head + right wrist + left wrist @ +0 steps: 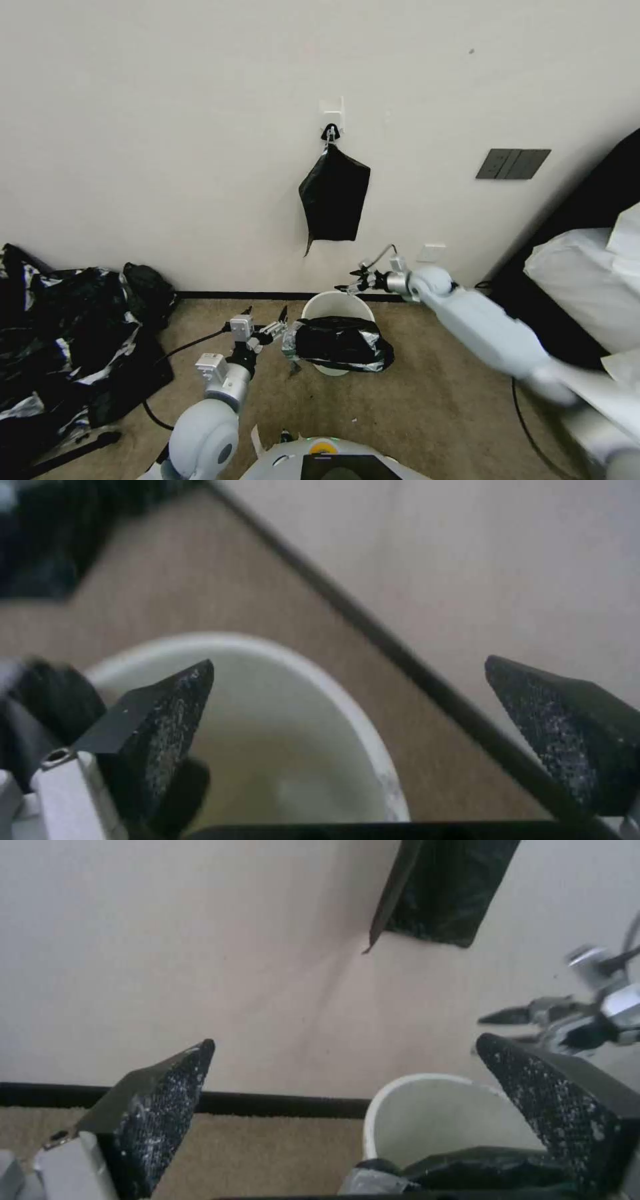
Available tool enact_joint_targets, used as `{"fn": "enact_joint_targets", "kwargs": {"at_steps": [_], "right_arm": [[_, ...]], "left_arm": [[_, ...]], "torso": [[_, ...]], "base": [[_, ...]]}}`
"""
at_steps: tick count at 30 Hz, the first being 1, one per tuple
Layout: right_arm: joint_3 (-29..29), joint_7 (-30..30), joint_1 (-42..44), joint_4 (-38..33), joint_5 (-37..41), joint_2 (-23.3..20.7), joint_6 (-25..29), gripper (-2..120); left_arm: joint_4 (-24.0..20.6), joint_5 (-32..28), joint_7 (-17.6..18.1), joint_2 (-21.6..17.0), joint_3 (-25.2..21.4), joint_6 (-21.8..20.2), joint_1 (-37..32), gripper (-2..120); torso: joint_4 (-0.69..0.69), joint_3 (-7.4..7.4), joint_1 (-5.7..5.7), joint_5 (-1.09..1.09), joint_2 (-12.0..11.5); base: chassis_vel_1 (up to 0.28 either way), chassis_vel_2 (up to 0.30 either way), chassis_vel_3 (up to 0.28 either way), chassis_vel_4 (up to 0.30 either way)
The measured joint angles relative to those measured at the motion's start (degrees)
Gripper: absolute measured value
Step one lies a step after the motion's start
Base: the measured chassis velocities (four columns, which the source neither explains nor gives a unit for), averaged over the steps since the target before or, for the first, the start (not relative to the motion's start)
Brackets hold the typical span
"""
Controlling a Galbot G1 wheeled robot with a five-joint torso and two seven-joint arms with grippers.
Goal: Place a trash bag onto the trash bin.
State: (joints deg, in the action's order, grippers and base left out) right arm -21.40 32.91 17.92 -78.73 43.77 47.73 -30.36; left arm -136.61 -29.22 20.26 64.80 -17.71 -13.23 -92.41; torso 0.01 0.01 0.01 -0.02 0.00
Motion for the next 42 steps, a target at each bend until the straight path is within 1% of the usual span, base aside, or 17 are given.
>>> {"fn": "enact_joint_targets", "kwargs": {"at_steps": [1, 7, 12, 13, 16, 17, 19, 20, 21, 22, 23, 26, 30, 31, 34, 35, 42], "right_arm": [[-3.8, 0.8, -3.1, 2.2, -0.3, 0.6, -1.7, 100], [-12.9, 0.7, -9.1, 6.7, -0.4, 2.6, -7.2, 100], [-15.1, -2.6, -10.6, 9.7, -0.9, 5.2, -10.2, 99], [-15.4, -3.2, -10.7, 10.6, -1.0, 5.9, -10.5, 93], [-15.9, -3.3, -11.0, 11.1, -1.3, 6.2, -10.5, 90], [-17.2, -3.6, -11.6, 11.5, -1.5, 6.4, -10.5, 80], [-17.2, -3.6, -11.6, 11.5, -1.5, 6.4, -10.5, 80], [-18.7, -3.9, -12.3, 11.5, -1.5, 6.3, -10.5, 73], [-18.7, -3.9, -12.3, 11.5, -1.5, 6.3, -10.5, 73], [-19.9, -4.2, -12.8, 11.2, -1.5, 6.0, -10.5, 64], [-19.9, -4.2, -12.8, 11.2, -1.5, 6.0, -10.5, 64], [-20.1, -5.0, -13.0, 11.0, -1.3, 6.0, -10.4, 48], [-20.3, -5.2, -13.0, 10.9, -1.3, 6.1, -10.4, 43], [-21.1, -5.5, -13.5, 10.9, -0.8, 6.4, -10.4, 28], [-21.3, -5.6, -13.8, 10.9, -0.7, 6.6, -10.4, 24], [-21.8, -6.3, -14.2, 10.6, 0.5, 6.4, -10.3, 15], [-22.6, -9.7, -14.6, 7.5, 5.2, 3.8, -10.3, 7]], "left_arm": [[-0.2, 0.1, 0.0, 0.2, -0.2, 0.0, -0.1, 100], [-0.6, 0.2, -0.1, 0.8, -0.3, 0.0, 0.1, 100], [-0.7, 0.2, -0.2, 1.1, -0.2, 0.0, 0.4, 100], [-0.8, 0.2, -0.2, 1.3, -0.1, 0.0, 0.4, 100], [-0.8, 0.2, -0.2, 1.3, 0.0, 0.0, 0.4, 100], [-0.7, 0.2, -0.1, 1.3, -0.1, 0.2, 0.8, 100], [-0.7, 0.2, -0.1, 1.3, -0.1, 0.2, 0.8, 100], [-0.4, 0.0, -0.1, 1.0, -0.3, 0.3, 1.2, 100], [-0.4, 0.0, -0.1, 1.0, -0.3, 0.3, 1.2, 100], [-0.3, 0.0, -0.1, 0.5, -0.3, 0.4, 1.6, 100], [-0.3, 0.0, -0.1, 0.5, -0.3, 0.4, 1.6, 100], [-0.2, 0.7, -0.1, 0.7, 0.4, 0.4, 1.9, 100], [-0.1, 1.4, -0.1, 0.9, 0.7, 0.6, 1.8, 100], [-0.2, 2.2, -0.2, 1.5, 1.6, 1.0, 1.3, 100], [-0.3, 2.3, -0.2, 1.6, 1.7, 1.1, 1.2, 100], [-0.6, 2.3, -0.2, 1.5, 1.6, 1.1, 1.2, 100], [-1.1, 2.8, -0.2, 1.8, 1.6, 1.2, 0.6, 100]], "torso": [[-0.01, 0.0, 0.0, 0.05, 0.0], [-0.01, 0.0, 0.0, 0.01, 0.0], [-0.01, -0.01, 0.0, 0.02, 0.0], [0.0, -0.01, 0.0, 0.03, 0.0], [0.0, 0.0, 0.0, 0.02, 0.0], [-0.01, -0.01, 0.0, 0.03, 0.0], [-0.01, -0.01, 0.0, 0.03, 0.0], [-0.01, -0.01, 0.0, 0.02, 0.0], [-0.01, -0.01, 0.0, 0.02, 0.0], [-0.02, -0.01, 0.0, 0.02, 0.0], [-0.02, -0.01, 0.0, 0.02, 0.0], [-0.02, -0.01, 0.0, 0.03, 0.0], [-0.01, -0.01, 0.0, 0.02, 0.0], [-0.01, -0.01, 0.0, 0.02, 0.0], [0.0, -0.01, 0.0, 0.02, 0.0], [0.0, -0.01, 0.0, 0.02, 0.0], [0.0, -0.01, 0.0, 0.01, 0.0]], "base": [[0.0, 0.0, 0.0, 0.0], [0.0, 0.0, 0.0, 0.0], [0.0, 0.0, 0.0, 0.0], [0.0, 0.0, 0.0, 0.0], [0.0, 0.0, 0.0, 0.0], [0.0, 0.0, 0.0, 0.0], [0.0, 0.0, 0.0, 0.0], [0.0, 0.0, 0.0, 0.0], [0.0, 0.0, 0.0, 0.0], [0.0, 0.0, 0.0, 0.0], [0.0, 0.0, 0.0, 0.0], [0.0, 0.0, 0.0, 0.0], [0.0, 0.0, 0.0, 0.0], [0.0, 0.0, 0.0, 0.0], [0.0, 0.0, 0.0, 0.0], [0.0, 0.0, 0.0, 0.0], [0.0, 0.0, 0.0, 0.0]]}}
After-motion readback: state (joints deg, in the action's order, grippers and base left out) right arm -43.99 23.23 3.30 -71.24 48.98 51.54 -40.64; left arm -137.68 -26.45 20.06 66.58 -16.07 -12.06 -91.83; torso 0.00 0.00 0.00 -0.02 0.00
